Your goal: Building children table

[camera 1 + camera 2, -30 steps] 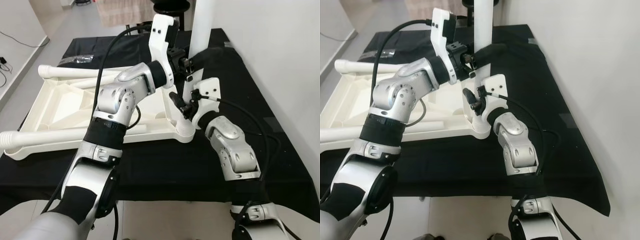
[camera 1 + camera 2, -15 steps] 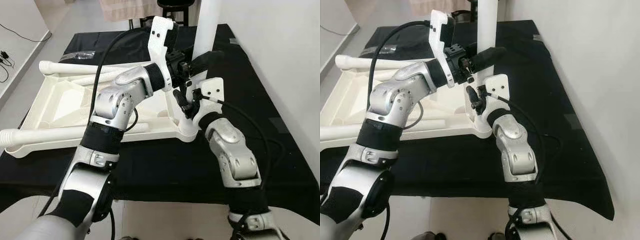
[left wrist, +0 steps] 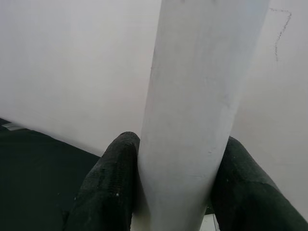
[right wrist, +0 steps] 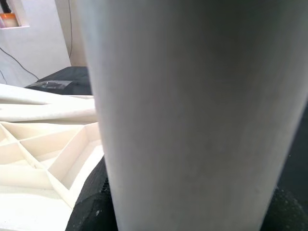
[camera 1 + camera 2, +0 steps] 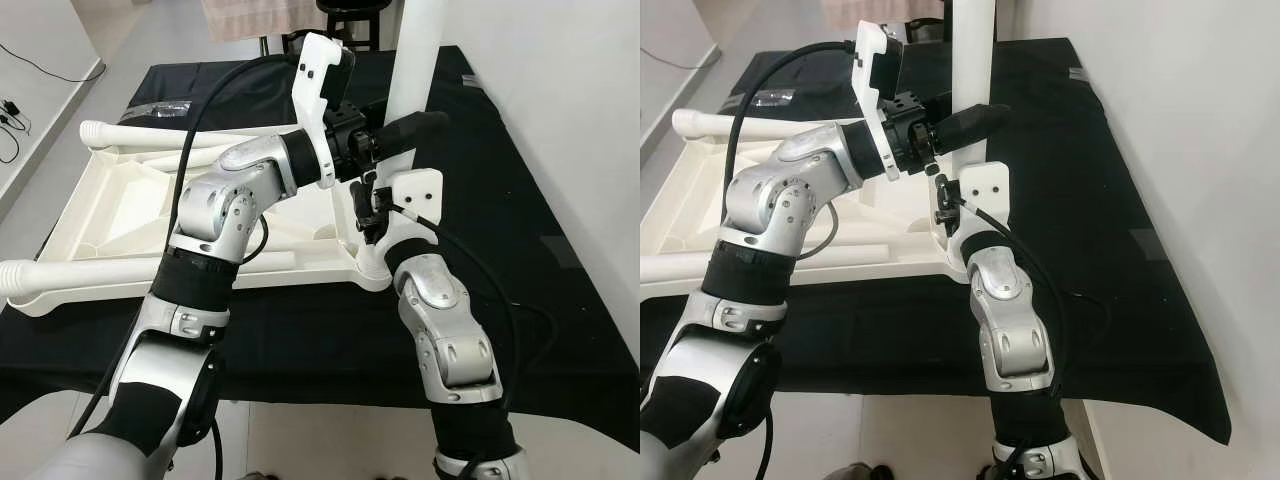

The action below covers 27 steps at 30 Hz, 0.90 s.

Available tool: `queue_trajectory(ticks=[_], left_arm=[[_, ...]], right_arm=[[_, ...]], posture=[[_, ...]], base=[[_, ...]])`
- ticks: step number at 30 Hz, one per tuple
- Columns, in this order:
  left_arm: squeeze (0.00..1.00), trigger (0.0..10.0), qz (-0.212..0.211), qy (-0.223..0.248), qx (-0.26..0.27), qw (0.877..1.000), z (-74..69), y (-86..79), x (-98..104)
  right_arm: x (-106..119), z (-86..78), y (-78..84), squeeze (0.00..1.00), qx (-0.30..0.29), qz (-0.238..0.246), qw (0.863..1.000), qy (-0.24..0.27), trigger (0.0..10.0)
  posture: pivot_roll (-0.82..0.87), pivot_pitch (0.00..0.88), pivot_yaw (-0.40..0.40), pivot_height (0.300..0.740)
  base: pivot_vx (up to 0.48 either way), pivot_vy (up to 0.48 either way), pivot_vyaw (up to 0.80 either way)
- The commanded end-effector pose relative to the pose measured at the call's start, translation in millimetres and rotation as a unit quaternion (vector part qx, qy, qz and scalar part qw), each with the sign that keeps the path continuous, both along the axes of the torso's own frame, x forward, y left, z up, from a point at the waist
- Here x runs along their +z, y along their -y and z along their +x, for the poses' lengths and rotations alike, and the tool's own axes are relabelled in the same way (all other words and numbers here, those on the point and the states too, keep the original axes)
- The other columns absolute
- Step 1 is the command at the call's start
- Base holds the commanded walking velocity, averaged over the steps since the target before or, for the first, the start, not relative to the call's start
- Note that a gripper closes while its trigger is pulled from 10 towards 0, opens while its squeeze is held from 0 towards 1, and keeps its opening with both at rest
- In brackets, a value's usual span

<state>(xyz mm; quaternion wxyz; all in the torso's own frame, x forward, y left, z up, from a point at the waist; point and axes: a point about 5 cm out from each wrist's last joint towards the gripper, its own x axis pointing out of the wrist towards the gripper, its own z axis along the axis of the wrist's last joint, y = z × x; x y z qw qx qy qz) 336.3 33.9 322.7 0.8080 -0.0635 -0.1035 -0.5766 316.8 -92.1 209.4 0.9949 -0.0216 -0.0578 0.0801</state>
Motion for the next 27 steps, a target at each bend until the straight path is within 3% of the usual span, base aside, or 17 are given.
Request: queue_trajectory(ticks=[1, 2, 4, 6, 10, 11, 12, 13, 14, 15, 19, 23, 24, 25, 26, 27], left_arm=[[0.0, 0.0, -0.006, 0.003, -0.021, 1.0, -5.3, 1.5, 3], [0.0, 0.0, -0.007, 0.003, -0.023, 1.0, -5.8, 1.8, 3], [0.0, 0.0, -0.01, 0.001, -0.029, 1.0, -7.2, 3.1, 3], [0.0, 0.0, -0.01, -0.001, -0.033, 0.999, -8.2, 4.6, 2], [0.0, 0.0, -0.009, -0.002, -0.036, 0.999, -9.0, 5.9, 1], [0.0, 0.0, -0.009, -0.003, -0.037, 0.999, -9.1, 6.2, 1], [0.0, 0.0, -0.009, -0.003, -0.038, 0.999, -9.2, 6.4, 1], [0.0, 0.0, -0.009, -0.004, -0.039, 0.999, -9.3, 6.5, 1], [0.0, 0.0, -0.009, -0.004, -0.039, 0.999, -9.3, 6.5, 1], [0.0, 0.0, -0.01, -0.004, -0.039, 0.999, -9.5, 6.9, 1], [0.0, 0.0, -0.01, -0.005, -0.042, 0.999, -10.0, 8.3, 1], [0.0, 0.0, -0.012, -0.005, -0.043, 0.999, -10.3, 8.8, 1], [0.0, 0.0, -0.012, -0.005, -0.044, 0.999, -10.3, 9.4, 1], [0.0, 0.0, -0.012, -0.005, -0.044, 0.999, -10.5, 9.9, 1], [0.0, 0.0, -0.013, -0.005, -0.045, 0.999, -10.6, 10.2, 1], [0.0, 0.0, -0.013, -0.005, -0.045, 0.999, -10.6, 10.2, 2]], right_arm=[[-44, 0.3, 0.7, 0.0, -0.012, -0.02, 0.993, -0.111, 10.0], [-44, 0.7, 0.7, 0.0, -0.014, -0.029, 0.993, -0.112, 10.0], [-40, 2.8, 1.4, 0.0, 0.007, -0.002, 0.994, -0.108, 10.0], [-30, 6.6, 3.8, 1.0, 0.041, 0.023, 0.995, -0.084, 10.0], [-14, 11.9, 8.4, 1.0, 0.09, 0.03, 0.994, -0.044, 10.0], [-4, 13.8, 10.1, 1.0, 0.137, 0.025, 0.99, -0.02, 10.0], [7, 14.4, 13.8, 0.91, 0.197, 0.005, 0.98, 0.004, 10.0], [13, 14.1, 16.5, 0.91, 0.236, -0.011, 0.971, 0.018, 10.0], [13, 14.1, 16.5, 0.91, 0.236, -0.011, 0.971, 0.018, 10.0], [20, 15.6, 24.3, 0.0, 0.276, -0.039, 0.96, 0.028, 10.0], [29, 25.0, 45.4, 0.0, 0.328, -0.092, 0.94, 0.028, 10.0], [29, 30.1, 51.7, 0.0, 0.36, -0.106, 0.927, 0.018, 10.0], [27, 32.5, 53.4, 0.0, 0.379, -0.115, 0.918, 0.008, 10.0], [24, 35.1, 54.4, 0.0, 0.395, -0.123, 0.911, -0.001, 1.8], [22, 37.1, 55.6, 0.0, 0.409, -0.128, 0.903, -0.007, 1.8], [21, 39.8, 55.9, 0.0, 0.419, -0.128, 0.899, -0.01, 0.0]], posture=[[0.02, 0.124, 0.046, 0.74], [0.02, 0.124, 0.046, 0.74], [0.02, 0.126, 0.047, 0.74], [0.02, 0.127, 0.046, 0.74], [0.02, 0.128, 0.046, 0.74], [0.02, 0.13, 0.046, 0.74], [0.03, 0.13, 0.046, 0.74], [0.03, 0.13, 0.046, 0.74], [0.03, 0.13, 0.046, 0.74], [0.03, 0.13, 0.046, 0.74], [0.03, 0.134, 0.044, 0.74], [0.03, 0.134, 0.045, 0.74], [0.03, 0.132, 0.047, 0.74], [0.03, 0.134, 0.046, 0.74], [0.03, 0.134, 0.046, 0.74], [0.03, 0.136, 0.045, 0.74]], base=[[0.0, 0.0, 0.0], [0.0, 0.0, 0.0], [0.0, 0.0, 0.0], [0.0, 0.0, 0.0], [0.0, 0.0, 0.0], [0.0, 0.0, 0.0], [0.0, 0.0, 0.0], [0.0, 0.0, 0.0], [0.0, 0.0, 0.0], [0.0, 0.0, 0.0], [0.0, 0.0, 0.0], [0.0, 0.0, 0.0], [0.0, 0.0, 0.0], [0.0, 0.0, 0.0], [0.0, 0.0, 0.0], [0.0, 0.0, 0.0]])
